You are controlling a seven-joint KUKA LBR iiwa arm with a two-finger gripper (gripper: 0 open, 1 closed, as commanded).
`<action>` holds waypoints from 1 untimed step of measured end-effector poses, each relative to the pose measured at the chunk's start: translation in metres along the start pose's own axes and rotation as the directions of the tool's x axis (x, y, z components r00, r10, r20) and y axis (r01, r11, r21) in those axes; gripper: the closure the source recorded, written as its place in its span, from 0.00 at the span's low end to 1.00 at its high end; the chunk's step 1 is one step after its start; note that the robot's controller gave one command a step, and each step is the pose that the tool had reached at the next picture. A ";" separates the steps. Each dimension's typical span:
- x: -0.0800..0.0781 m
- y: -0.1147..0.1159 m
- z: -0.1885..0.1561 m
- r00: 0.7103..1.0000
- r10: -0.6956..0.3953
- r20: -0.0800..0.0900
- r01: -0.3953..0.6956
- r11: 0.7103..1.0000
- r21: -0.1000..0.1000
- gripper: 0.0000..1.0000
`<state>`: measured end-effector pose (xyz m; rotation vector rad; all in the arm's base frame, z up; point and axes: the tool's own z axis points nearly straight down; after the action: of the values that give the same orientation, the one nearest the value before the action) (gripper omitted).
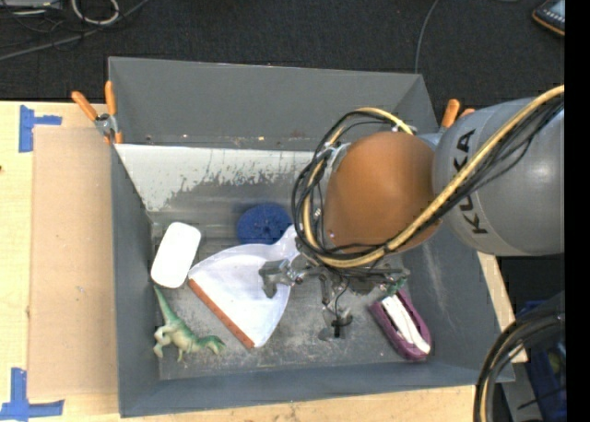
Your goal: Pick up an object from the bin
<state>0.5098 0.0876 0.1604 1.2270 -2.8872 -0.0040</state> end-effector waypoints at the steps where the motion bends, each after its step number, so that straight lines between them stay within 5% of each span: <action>1: -0.016 -0.010 0.061 0.924 -0.383 0.001 0.383 0.924 0.003 0.00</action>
Offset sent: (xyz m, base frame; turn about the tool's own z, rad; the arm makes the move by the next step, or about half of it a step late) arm 0.0300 0.0106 -0.0904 -0.3417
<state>0.5276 0.0927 0.0995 1.7690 -2.5939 -0.0023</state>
